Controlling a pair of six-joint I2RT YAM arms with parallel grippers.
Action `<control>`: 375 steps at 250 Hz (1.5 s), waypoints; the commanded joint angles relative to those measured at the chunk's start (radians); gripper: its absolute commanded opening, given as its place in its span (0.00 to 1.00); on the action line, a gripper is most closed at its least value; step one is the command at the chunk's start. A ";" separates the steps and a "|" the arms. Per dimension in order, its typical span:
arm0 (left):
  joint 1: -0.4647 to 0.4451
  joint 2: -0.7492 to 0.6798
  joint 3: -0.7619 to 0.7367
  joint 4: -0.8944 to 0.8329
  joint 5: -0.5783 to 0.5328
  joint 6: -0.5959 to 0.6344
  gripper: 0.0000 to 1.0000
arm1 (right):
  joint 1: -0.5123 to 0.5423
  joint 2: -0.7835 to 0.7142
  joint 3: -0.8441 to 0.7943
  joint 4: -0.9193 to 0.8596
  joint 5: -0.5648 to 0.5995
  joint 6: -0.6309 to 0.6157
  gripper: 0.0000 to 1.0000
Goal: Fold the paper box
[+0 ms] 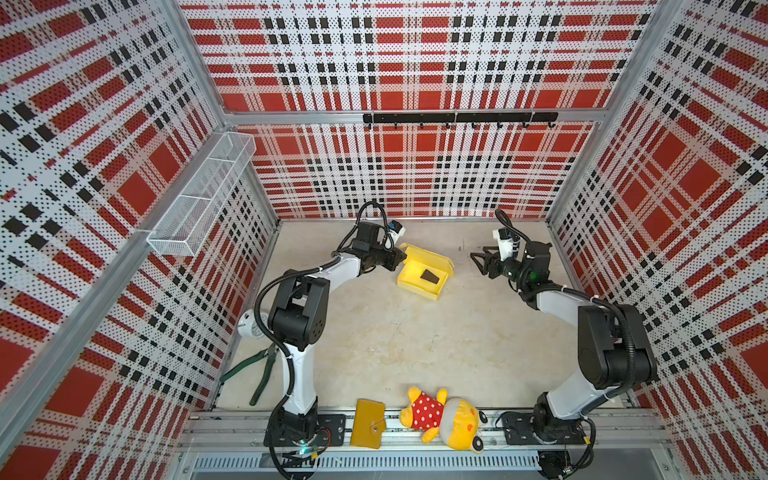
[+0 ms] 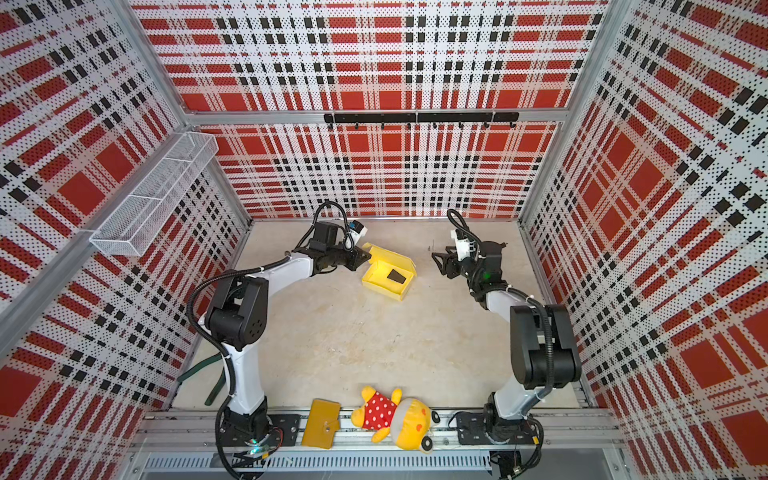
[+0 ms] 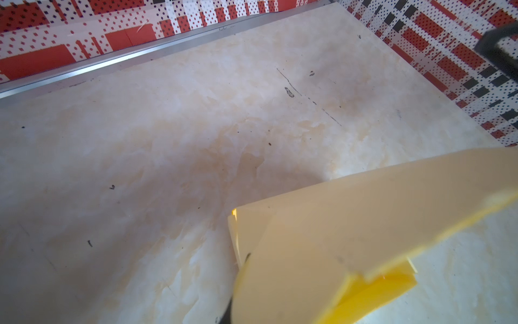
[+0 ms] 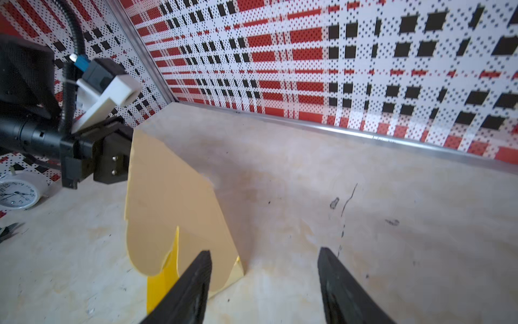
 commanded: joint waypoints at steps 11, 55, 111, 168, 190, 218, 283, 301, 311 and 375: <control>-0.004 -0.025 -0.004 -0.010 -0.012 0.019 0.12 | 0.053 0.088 0.073 -0.029 -0.030 -0.050 0.62; 0.004 -0.036 -0.017 -0.007 -0.012 0.015 0.12 | 0.122 0.128 0.101 -0.083 -0.077 -0.077 0.61; 0.004 -0.039 -0.017 -0.003 -0.006 0.011 0.12 | 0.157 0.135 0.019 0.005 -0.094 -0.006 0.58; 0.006 -0.038 -0.014 0.000 -0.007 0.002 0.12 | 0.186 0.124 -0.051 0.054 -0.077 0.019 0.54; 0.005 -0.040 -0.015 0.000 -0.006 0.001 0.12 | 0.195 0.115 -0.092 0.091 -0.064 0.040 0.53; 0.004 -0.041 -0.019 0.005 -0.004 -0.001 0.12 | 0.219 0.100 -0.120 0.101 -0.054 0.041 0.53; -0.010 -0.050 -0.025 0.005 0.001 0.005 0.12 | 0.262 0.095 -0.151 0.133 -0.020 0.029 0.53; -0.011 -0.052 -0.028 0.006 0.001 0.003 0.12 | 0.269 0.101 -0.145 0.150 -0.004 0.032 0.53; -0.011 -0.056 -0.028 0.006 0.001 0.000 0.12 | 0.274 0.106 -0.139 0.159 0.000 0.035 0.53; -0.039 -0.088 -0.033 0.006 0.005 -0.004 0.12 | 0.298 0.151 -0.107 0.221 0.020 0.062 0.53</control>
